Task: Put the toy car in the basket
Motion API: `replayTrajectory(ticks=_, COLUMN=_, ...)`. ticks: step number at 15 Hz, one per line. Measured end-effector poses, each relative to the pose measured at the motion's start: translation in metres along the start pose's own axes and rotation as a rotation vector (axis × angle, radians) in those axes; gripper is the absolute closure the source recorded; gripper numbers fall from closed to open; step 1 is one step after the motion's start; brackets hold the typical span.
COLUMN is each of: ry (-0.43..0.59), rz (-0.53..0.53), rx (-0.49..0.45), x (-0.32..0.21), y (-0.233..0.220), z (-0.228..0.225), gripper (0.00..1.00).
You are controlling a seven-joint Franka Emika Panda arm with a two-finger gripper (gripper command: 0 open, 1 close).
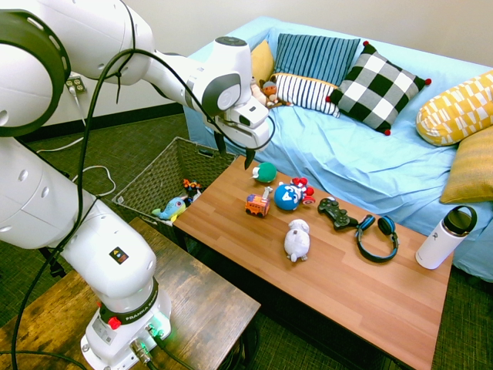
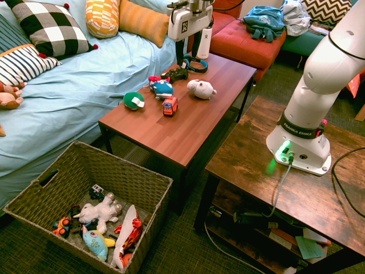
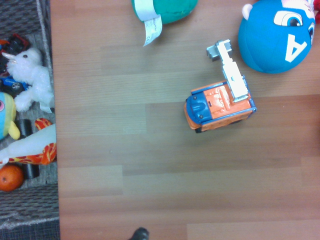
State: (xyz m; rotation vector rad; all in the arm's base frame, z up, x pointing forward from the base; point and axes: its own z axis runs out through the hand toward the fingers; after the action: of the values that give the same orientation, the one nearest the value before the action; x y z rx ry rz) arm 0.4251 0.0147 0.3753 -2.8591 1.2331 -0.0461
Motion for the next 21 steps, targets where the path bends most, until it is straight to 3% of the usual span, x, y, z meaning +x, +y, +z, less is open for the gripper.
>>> replayTrajectory(ticks=4, ry=-0.069, rz=0.095, rx=0.086, x=0.0, y=-0.007, z=0.018, gripper=0.0)
replayTrajectory(ticks=9, ry=-0.307, rz=0.283, rx=0.083, x=0.029, y=0.017, z=0.119, gripper=0.0)
replayTrajectory(ticks=13, ry=-0.424, rz=0.365, rx=0.145, x=0.079, y=0.001, z=0.154, gripper=0.0)
replayTrajectory(ticks=21, ry=-0.562, rz=0.452, rx=0.057, x=0.127, y=-0.018, z=0.239, gripper=0.0)
